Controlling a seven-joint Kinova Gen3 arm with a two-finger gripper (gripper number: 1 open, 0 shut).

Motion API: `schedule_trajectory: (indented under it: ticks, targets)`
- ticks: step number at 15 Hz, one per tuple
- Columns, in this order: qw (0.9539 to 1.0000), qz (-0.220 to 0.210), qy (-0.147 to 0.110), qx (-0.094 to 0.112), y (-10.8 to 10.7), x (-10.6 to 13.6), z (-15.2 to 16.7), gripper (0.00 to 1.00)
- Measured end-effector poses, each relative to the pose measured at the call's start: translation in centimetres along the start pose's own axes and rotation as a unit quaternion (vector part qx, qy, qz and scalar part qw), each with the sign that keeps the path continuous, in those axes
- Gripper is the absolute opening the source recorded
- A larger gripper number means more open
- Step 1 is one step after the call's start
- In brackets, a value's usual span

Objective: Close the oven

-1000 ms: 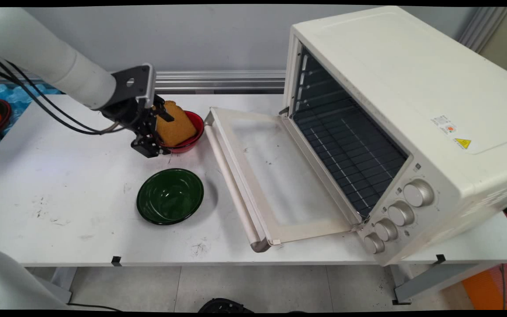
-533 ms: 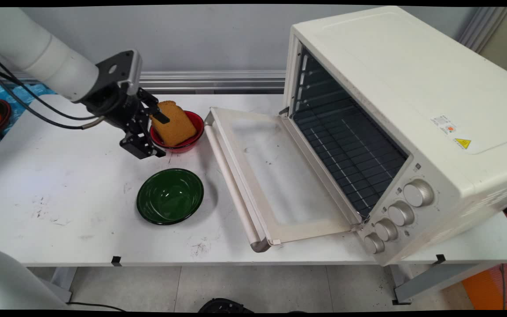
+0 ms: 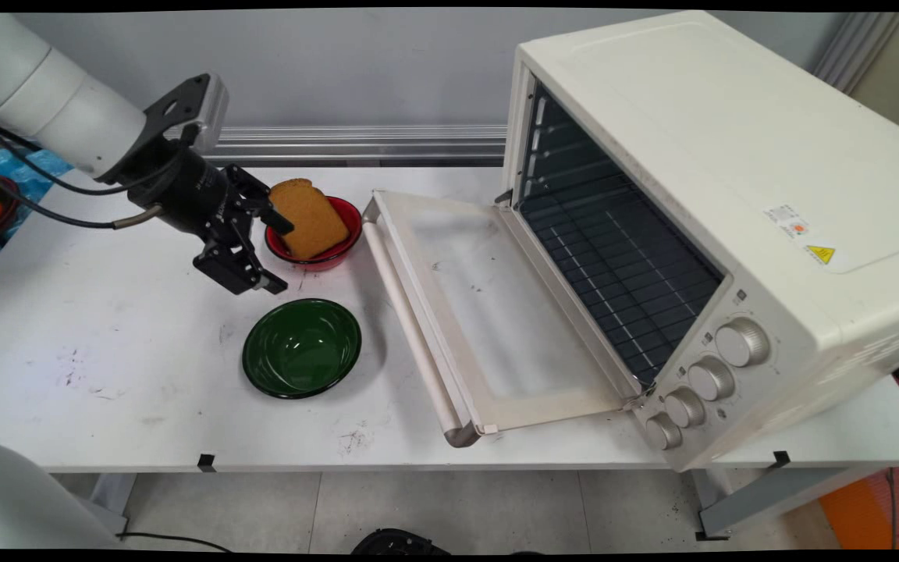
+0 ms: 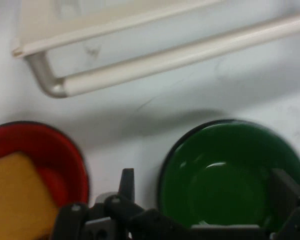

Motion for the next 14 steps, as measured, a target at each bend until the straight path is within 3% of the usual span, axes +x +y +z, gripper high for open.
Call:
schedule_trajectory:
  ticks: [7,14]
  targets:
    - [0.9967,-0.065,0.031,-0.038,1.5,1.6,2.6,1.00]
    - [0.9932,-0.099,0.033,-0.052,1.4,2.3,7.3,1.00]
